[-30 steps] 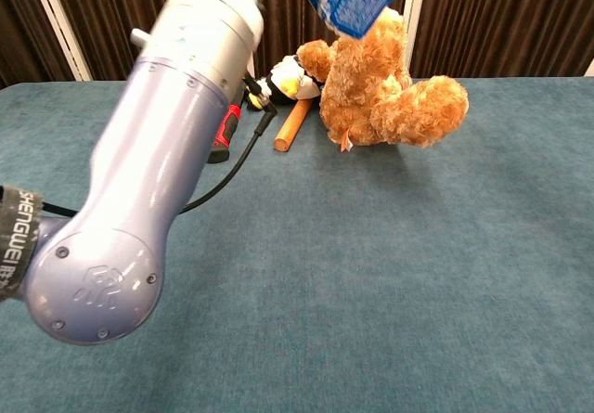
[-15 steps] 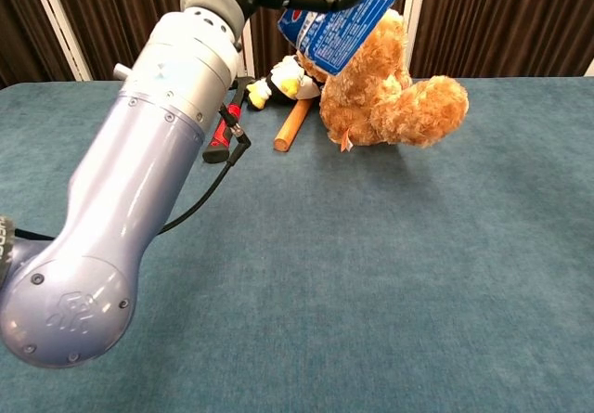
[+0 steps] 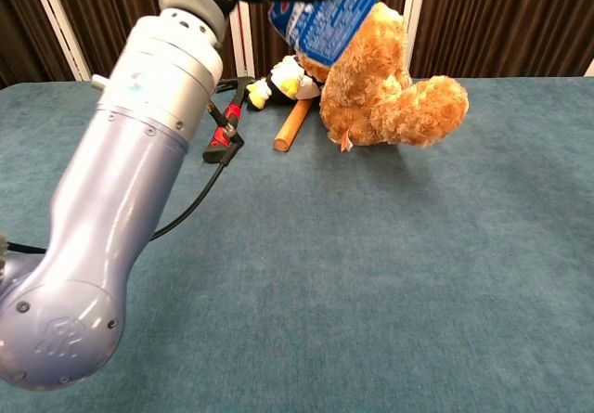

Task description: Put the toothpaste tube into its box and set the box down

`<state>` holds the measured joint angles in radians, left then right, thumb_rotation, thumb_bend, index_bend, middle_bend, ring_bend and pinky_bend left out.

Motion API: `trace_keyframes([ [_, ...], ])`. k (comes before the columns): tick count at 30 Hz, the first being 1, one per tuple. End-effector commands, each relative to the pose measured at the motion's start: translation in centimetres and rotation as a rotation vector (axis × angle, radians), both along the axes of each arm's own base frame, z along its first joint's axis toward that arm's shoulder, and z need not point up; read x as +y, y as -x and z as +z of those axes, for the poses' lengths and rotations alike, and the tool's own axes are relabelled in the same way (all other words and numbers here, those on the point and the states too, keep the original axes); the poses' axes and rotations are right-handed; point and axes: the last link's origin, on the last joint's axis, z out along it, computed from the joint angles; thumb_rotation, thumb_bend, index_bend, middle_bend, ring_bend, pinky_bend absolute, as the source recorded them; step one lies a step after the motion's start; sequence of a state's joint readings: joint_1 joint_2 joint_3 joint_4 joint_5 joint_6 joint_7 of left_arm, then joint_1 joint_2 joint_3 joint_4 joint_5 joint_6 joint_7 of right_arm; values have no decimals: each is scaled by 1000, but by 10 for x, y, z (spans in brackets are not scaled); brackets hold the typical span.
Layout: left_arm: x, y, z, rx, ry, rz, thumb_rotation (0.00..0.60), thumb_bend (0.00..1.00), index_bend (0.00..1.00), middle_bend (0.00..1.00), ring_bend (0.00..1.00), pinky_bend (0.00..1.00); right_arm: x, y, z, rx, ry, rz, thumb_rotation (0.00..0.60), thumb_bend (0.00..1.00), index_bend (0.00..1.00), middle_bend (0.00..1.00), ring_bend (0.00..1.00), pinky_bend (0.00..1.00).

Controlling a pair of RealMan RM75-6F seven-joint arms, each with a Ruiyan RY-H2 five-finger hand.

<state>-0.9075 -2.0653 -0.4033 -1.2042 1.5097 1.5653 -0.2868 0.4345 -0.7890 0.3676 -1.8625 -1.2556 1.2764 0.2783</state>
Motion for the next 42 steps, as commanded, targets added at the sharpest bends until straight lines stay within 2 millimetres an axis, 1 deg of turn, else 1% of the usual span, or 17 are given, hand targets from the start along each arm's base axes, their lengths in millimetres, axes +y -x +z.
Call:
trace_keyframes([
  [1,-6,5,6,-61,-6,-19,600,493,397,442,403,532,0,1,0,-3,1,-2,600,508,0,238,41,137],
  [5,-9,13,4,-54,4,-12,600,458,357,406,374,499,0,1,-1,-9,0,-1,600,507,0,238,41,137],
  [7,-8,16,2,-37,10,-8,600,456,355,415,379,504,-1,1,-2,-9,-2,1,600,507,0,238,40,137],
  [11,-6,20,0,-18,14,15,600,546,505,581,530,597,-2,0,-3,-10,-5,4,600,508,0,237,41,137],
  [14,-6,21,-2,-12,18,18,600,619,566,645,589,649,-2,0,-3,-10,-4,5,600,508,0,238,40,137],
  [20,-5,28,-4,5,25,28,600,620,557,630,579,648,-4,1,-3,-8,-3,4,600,508,0,238,41,137],
  [24,-2,41,-6,89,25,39,600,610,557,621,573,643,-4,7,-4,-3,-13,-12,600,508,0,238,41,137],
  [27,-2,60,-7,204,20,37,600,603,557,623,571,640,3,7,-8,-3,-23,-16,600,508,0,238,40,137],
  [30,-5,88,-8,349,34,40,600,597,557,625,571,639,5,9,-9,-3,-24,-25,600,508,0,238,40,137],
  [37,-21,151,-4,583,84,57,600,593,557,618,570,634,8,6,-14,-9,-28,-19,600,507,0,238,41,137],
  [40,-27,173,-5,663,114,76,600,591,554,611,563,631,9,5,-16,-9,-30,-17,600,507,0,238,41,137],
  [42,-31,184,-6,706,129,87,600,589,551,605,559,630,10,2,-19,-12,-34,-10,600,508,0,238,41,137],
])
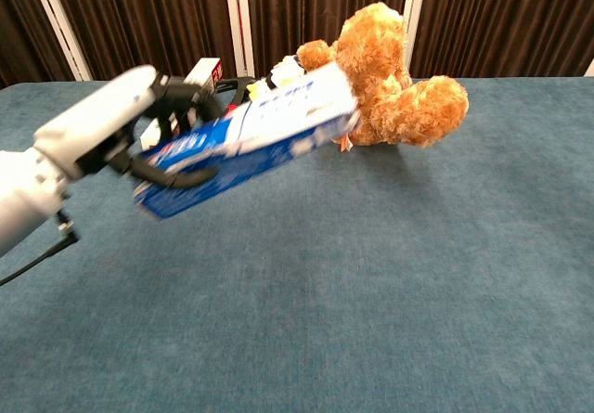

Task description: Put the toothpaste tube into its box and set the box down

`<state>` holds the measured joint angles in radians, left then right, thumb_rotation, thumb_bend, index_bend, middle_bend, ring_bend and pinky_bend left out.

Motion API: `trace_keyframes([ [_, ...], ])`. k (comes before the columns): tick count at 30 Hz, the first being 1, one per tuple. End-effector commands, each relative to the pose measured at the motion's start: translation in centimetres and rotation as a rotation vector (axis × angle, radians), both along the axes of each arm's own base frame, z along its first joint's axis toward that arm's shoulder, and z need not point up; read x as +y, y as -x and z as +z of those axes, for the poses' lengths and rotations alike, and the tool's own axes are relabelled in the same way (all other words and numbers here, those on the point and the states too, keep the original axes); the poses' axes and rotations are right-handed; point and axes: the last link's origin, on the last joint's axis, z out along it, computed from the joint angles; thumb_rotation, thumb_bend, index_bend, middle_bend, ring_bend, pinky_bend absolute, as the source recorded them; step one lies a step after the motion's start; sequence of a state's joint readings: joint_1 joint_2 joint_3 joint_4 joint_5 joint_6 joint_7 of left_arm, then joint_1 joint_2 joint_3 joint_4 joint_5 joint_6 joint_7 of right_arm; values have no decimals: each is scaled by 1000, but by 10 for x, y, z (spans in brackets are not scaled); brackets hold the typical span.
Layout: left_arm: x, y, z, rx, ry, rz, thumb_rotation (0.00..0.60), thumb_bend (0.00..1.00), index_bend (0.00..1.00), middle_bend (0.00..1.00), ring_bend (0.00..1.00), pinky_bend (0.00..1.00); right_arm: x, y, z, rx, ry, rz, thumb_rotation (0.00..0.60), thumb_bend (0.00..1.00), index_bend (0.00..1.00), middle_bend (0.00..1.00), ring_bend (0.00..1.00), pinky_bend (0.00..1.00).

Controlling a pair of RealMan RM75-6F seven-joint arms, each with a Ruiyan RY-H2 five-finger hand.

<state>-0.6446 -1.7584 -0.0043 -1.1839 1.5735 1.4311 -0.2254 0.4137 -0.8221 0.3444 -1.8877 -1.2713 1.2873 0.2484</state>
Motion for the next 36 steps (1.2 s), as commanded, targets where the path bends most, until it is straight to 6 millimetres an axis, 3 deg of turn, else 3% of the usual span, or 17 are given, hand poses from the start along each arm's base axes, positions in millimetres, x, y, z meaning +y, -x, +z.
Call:
trace_keyframes([
  [1,-7,21,-2,92,20,22,600,588,549,601,557,629,1,-4,-4,-5,-6,10,600,508,0,238,41,137],
  [6,-7,39,-5,177,23,51,600,555,529,555,511,588,4,-8,-10,3,-12,16,600,508,0,238,41,137],
  [9,-5,48,-7,239,30,70,600,438,442,425,350,355,6,-9,-12,3,-15,16,600,507,0,238,41,137],
  [11,-4,53,-5,281,34,82,600,328,310,270,183,193,8,-10,-14,2,-19,16,600,508,0,238,41,137],
  [14,-4,56,1,324,35,101,600,280,201,145,71,94,10,-11,-16,4,-24,17,600,508,0,237,40,137],
  [19,-6,57,22,343,18,139,600,257,140,83,23,56,15,-7,-23,2,-46,3,600,508,0,233,36,119],
  [24,-15,62,57,354,-9,209,600,251,98,62,14,49,25,10,-31,20,-75,-39,600,507,0,221,26,97],
  [32,-40,84,119,325,-92,335,600,245,69,50,14,49,60,57,-54,197,-159,-125,600,507,0,173,5,84],
  [36,-63,104,151,366,-150,368,600,177,46,26,12,33,79,80,-69,250,-204,-176,600,507,0,65,0,16],
])
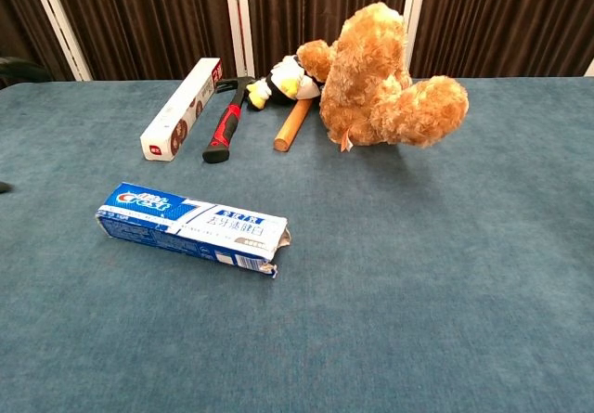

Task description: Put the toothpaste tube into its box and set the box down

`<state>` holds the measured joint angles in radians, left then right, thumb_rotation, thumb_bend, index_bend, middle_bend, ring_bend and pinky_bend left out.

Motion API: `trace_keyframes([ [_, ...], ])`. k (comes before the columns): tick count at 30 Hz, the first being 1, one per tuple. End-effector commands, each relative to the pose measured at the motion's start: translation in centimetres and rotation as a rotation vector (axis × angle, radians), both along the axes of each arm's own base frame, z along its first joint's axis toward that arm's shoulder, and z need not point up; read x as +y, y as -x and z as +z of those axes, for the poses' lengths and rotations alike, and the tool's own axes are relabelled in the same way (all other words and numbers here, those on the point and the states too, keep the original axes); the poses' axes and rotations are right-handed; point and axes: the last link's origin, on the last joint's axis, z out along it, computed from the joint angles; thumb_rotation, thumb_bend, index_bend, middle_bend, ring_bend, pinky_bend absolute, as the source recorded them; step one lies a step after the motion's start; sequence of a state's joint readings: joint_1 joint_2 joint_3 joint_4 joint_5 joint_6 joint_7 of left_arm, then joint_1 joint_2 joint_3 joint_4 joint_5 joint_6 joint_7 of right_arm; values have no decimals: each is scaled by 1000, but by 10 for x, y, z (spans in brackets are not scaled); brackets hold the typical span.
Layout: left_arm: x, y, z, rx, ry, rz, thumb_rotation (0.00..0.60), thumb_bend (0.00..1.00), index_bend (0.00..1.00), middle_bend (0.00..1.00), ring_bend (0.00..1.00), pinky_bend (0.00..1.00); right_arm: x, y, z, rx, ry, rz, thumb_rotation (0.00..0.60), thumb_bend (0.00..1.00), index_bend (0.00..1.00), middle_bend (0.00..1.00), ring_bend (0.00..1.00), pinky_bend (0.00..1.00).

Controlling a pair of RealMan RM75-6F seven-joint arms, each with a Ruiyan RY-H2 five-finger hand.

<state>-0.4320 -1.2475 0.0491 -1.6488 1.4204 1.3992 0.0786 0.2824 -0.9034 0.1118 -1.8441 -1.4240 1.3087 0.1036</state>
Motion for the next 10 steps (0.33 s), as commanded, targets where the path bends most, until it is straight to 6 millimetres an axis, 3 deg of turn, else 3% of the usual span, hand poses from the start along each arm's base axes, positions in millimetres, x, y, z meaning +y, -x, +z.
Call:
trace_keyframes([
  [1,-29,22,32,50,-54,41,600,166,37,16,8,24,19,21,-17,49,-45,-52,600,504,0,39,0,8],
  [5,-57,39,47,69,-82,83,600,141,4,0,0,4,39,45,-28,124,-80,-129,600,494,0,0,0,0],
  [10,-75,56,55,95,-129,105,600,139,0,0,0,0,55,56,-31,163,-37,-144,600,494,0,0,0,0],
])
